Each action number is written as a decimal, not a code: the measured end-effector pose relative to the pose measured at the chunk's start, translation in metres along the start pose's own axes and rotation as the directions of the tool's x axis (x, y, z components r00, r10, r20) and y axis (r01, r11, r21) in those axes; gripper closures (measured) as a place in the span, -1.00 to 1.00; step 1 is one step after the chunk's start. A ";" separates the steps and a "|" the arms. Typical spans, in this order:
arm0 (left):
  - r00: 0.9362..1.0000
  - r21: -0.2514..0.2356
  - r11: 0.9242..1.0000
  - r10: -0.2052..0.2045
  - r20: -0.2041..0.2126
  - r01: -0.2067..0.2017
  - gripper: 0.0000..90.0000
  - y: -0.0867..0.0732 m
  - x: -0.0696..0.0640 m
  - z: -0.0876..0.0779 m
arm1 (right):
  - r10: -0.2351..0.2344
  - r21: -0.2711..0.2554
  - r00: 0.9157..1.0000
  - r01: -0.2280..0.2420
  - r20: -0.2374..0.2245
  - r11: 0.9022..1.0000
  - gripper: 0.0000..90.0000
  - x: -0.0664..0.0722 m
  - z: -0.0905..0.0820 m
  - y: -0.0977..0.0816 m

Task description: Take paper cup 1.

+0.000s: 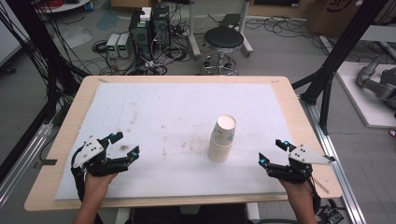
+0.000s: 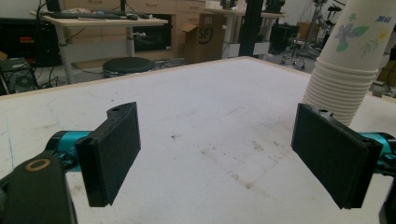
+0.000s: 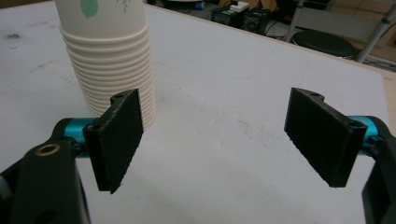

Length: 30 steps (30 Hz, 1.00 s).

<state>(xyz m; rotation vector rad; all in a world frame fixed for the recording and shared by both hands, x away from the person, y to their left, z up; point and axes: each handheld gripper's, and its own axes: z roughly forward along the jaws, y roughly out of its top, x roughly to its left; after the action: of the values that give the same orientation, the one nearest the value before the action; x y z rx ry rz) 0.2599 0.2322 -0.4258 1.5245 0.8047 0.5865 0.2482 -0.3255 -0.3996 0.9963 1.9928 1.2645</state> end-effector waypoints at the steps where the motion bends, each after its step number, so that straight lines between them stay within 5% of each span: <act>1: 1.000 0.001 1.000 -0.002 0.001 0.002 -0.65 0.000 -0.001 0.000 | -0.004 0.001 1.000 0.004 -0.001 1.000 -0.56 0.000 0.001 0.000; 25: 0.995 0.034 0.999 0.008 0.096 -0.011 -0.65 0.006 -0.017 0.010 | -0.007 0.016 1.000 0.008 -0.025 1.000 -0.56 0.002 0.011 0.005; 29: 0.990 0.031 0.999 -0.011 0.144 0.007 -0.65 0.017 -0.022 0.015 | 0.000 0.021 0.999 0.001 -0.035 1.000 -0.56 0.003 0.013 0.007; 30: 0.984 0.035 0.999 -0.015 0.179 0.008 -0.65 0.024 -0.025 0.019 | 0.004 0.023 0.999 -0.003 -0.038 1.000 -0.56 0.002 0.013 0.006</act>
<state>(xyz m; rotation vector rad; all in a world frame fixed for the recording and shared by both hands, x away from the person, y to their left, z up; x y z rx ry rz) 0.2619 0.2005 -0.4020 1.5784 0.6873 0.4212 0.2593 -0.3155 -0.3992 0.9939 2.0395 1.2733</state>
